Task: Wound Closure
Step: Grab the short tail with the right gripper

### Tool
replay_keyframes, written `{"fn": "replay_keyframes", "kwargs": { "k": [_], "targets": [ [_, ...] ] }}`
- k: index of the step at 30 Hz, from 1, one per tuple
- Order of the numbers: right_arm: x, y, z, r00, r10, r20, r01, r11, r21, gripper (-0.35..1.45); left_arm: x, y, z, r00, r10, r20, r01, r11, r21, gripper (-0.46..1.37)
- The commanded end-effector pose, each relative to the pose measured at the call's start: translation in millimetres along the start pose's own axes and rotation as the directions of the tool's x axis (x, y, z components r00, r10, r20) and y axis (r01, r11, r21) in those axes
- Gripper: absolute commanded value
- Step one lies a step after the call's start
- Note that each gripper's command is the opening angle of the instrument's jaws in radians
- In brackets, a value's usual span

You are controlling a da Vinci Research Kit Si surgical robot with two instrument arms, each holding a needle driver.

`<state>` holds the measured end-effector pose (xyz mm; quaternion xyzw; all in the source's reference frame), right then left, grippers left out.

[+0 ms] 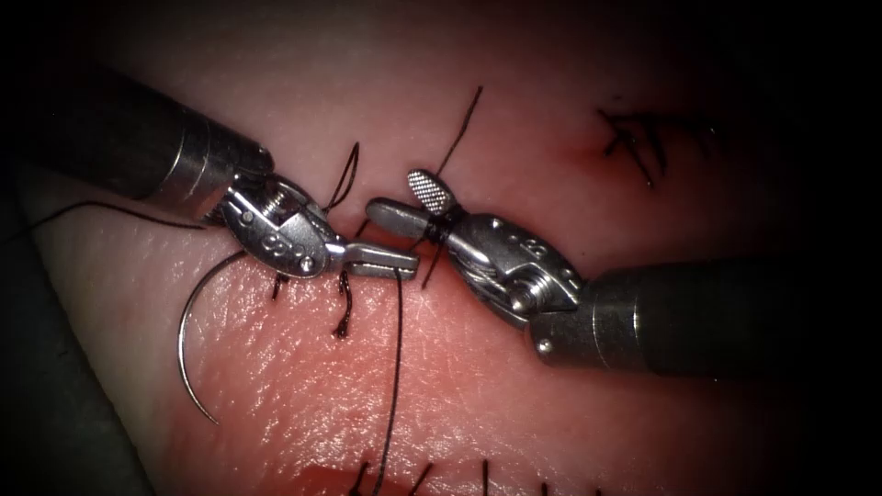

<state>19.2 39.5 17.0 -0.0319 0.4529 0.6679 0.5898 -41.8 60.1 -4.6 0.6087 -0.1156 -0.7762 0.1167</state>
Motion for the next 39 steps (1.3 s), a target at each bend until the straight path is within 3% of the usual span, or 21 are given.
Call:
{"fn": "replay_keyframes", "kwargs": {
  "k": [1,16,26,39],
  "targets": [
    [0.1,0.1,0.0,1.0,-0.001,0.0,0.001,1.0,0.0,0.98,-0.1,-0.1,0.1,1.0,-0.001,0.0,0.001,1.0,-0.009,-0.35],
    [1.2,3.7,0.2,1.0,-0.005,-0.004,0.005,0.997,-0.075,0.95,-1.3,-1.1,2.2,1.0,-0.01,-0.005,0.01,1.0,-0.007,-0.35],
    [0.9,5.6,0.9,0.996,0.088,0.014,-0.087,0.992,-0.095,0.97,-1.9,-2.1,3.3,1.0,-0.022,-0.013,0.022,1.0,-0.007,-0.35],
    [0.2,9.6,3.0,0.983,0.18,0.046,-0.173,0.976,-0.129,1.02,-3.0,-2.3,3.6,1.0,-0.019,-0.015,0.019,1.0,-0.007,-0.35]
  ]
}}
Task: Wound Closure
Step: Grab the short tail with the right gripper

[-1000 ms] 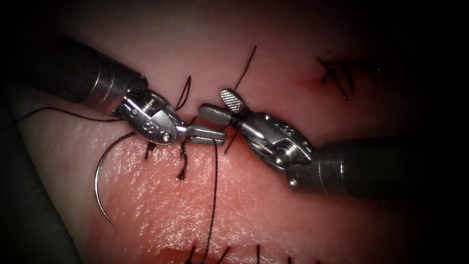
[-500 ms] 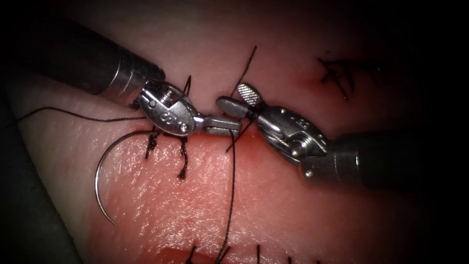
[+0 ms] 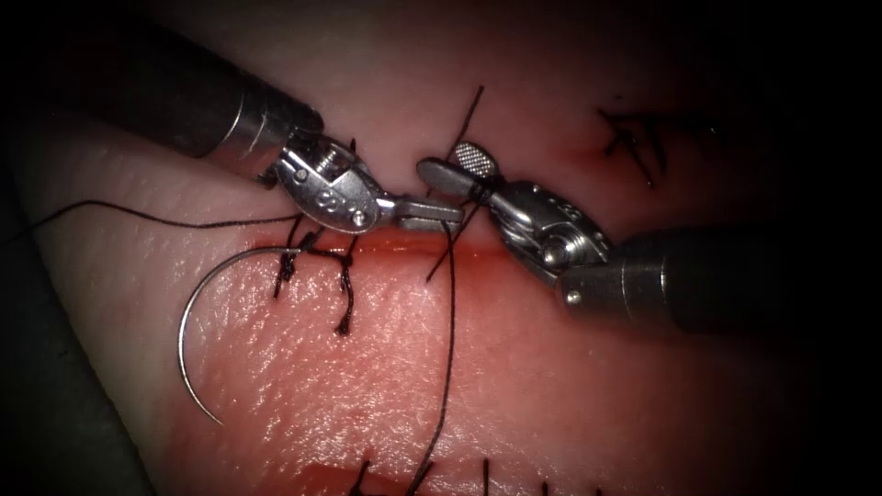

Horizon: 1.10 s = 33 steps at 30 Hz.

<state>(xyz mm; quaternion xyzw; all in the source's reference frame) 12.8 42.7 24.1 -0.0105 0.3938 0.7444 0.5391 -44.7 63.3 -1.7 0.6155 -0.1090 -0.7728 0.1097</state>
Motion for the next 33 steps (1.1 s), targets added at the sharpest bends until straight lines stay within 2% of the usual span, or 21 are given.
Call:
{"fn": "replay_keyframes", "kwargs": {
  "k": [1,14,21,33],
  "targets": [
    [0.0,0.1,0.1,1.0,0.004,0.001,-0.004,1.0,-0.001,1.02,-0.1,-0.1,0.0,1.0,0.001,-0.001,-0.001,1.0,-0.007,-0.35],
    [0.3,2.0,1.1,0.999,0.046,0.014,-0.046,0.998,-0.032,1.02,-1.2,-0.6,0.6,1.0,0.0,-0.002,0.0,1.0,-0.006,-0.35],
    [0.2,3.2,2.4,0.998,0.053,0.024,-0.052,0.998,-0.045,1.03,-1.4,-0.8,0.9,1.0,0.0,-0.004,0.0,1.0,-0.006,-0.35],
    [0.4,4.0,4.2,0.999,0.053,0.011,-0.052,0.997,-0.052,1.02,-1.8,-1.0,1.1,1.0,0.0,-0.009,0.0,1.0,-0.007,-0.35]
  ]
}}
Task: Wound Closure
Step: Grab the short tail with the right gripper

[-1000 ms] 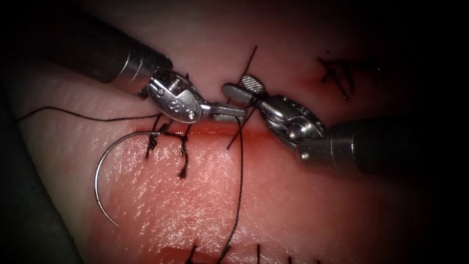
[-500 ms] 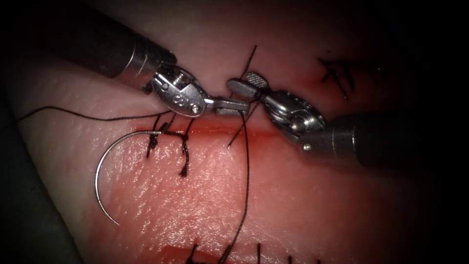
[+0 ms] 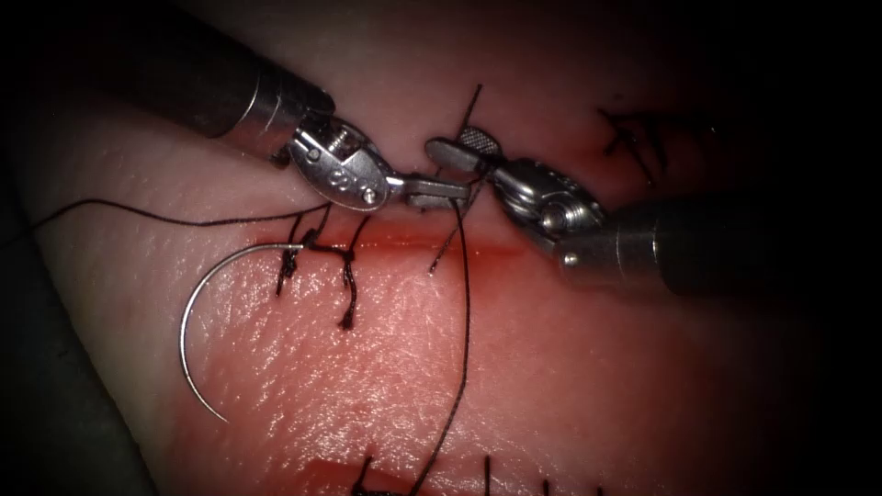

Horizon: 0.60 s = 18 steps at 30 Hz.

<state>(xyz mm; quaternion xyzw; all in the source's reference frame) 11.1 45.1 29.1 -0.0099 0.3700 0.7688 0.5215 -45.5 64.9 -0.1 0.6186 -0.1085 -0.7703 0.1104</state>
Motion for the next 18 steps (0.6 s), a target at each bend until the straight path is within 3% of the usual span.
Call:
{"fn": "replay_keyframes", "kwargs": {
  "k": [1,11,13,15,16,17,18],
  "targets": [
    [0.0,0.1,0.2,1.0,0.0,-0.002,0.0,1.0,0.002,1.02,0.0,0.0,0.0,1.0,0.0,-0.001,0.0,1.0,-0.006,-0.35],
    [-0.4,-0.2,1.3,1.0,0.001,-0.008,-0.001,1.0,-0.003,0.96,-0.2,0.1,0.0,1.0,0.001,-0.001,-0.001,1.0,-0.006,-0.35],
    [-0.4,-0.4,1.4,1.0,0.002,-0.009,-0.002,1.0,-0.004,0.69,-0.2,0.1,0.0,1.0,0.002,-0.004,-0.002,1.0,-0.007,-0.35],
    [-0.5,-0.5,1.3,1.0,0.02,-0.007,-0.02,1.0,-0.001,0.31,-0.2,0.2,0.0,1.0,0.002,-0.003,-0.002,1.0,-0.007,-0.35],
    [-0.6,-1.0,1.2,0.999,0.038,0.01,-0.038,0.999,0.021,-0.21,-0.2,0.3,0.0,1.0,0.003,-0.003,-0.003,1.0,-0.006,-0.35],
    [-0.6,-1.3,1.2,0.999,0.038,0.025,-0.039,0.999,0.038,-0.35,-0.2,0.4,0.0,1.0,0.004,-0.003,-0.004,1.0,-0.006,-0.35],
    [-0.6,-1.8,1.2,0.999,0.038,0.036,-0.04,0.997,0.064,-0.35,-0.2,0.5,0.0,1.0,0.005,-0.003,-0.005,1.0,-0.006,-0.35]
  ]
}}
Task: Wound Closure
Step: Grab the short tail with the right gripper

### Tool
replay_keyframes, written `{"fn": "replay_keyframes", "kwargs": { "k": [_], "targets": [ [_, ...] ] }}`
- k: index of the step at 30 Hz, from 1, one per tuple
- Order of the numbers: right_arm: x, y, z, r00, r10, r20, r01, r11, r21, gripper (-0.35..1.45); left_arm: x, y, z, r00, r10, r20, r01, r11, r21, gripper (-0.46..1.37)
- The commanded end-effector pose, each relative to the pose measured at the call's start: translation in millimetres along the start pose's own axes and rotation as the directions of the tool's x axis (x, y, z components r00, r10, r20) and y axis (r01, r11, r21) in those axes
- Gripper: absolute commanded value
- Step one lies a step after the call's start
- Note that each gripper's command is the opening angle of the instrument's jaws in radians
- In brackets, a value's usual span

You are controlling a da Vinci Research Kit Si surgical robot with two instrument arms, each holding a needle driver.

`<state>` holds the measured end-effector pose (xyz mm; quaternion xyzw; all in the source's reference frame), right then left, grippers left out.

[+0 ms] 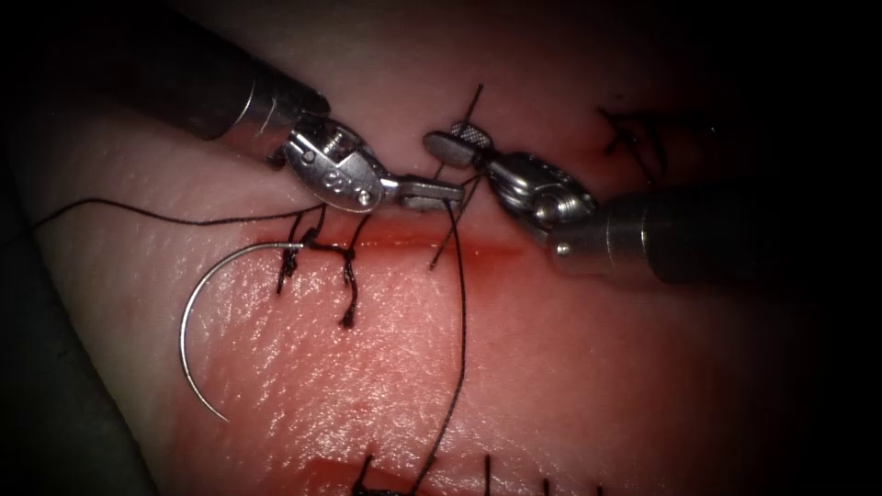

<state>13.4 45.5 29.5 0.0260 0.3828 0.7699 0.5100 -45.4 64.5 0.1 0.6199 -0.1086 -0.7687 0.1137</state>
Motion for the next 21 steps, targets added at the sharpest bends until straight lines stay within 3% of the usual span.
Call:
{"fn": "replay_keyframes", "kwargs": {
  "k": [1,10,21],
  "targets": [
    [0.2,-0.6,-0.2,1.0,-0.006,0.0,0.006,1.0,0.017,-0.35,-0.1,0.1,0.1,1.0,0.001,0.003,-0.001,1.0,-0.003,-0.35],
    [-0.3,-3.8,-1.4,1.0,0.003,-0.007,-0.003,0.998,0.055,-0.35,0.0,0.4,-0.1,1.0,0.002,0.003,-0.002,1.0,-0.006,-0.35],
    [-0.1,-3.9,-1.8,1.0,0.003,-0.004,-0.003,0.998,0.065,-0.35,0.2,0.4,-0.1,1.0,0.002,0.004,-0.002,1.0,-0.006,-0.35]
  ]
}}
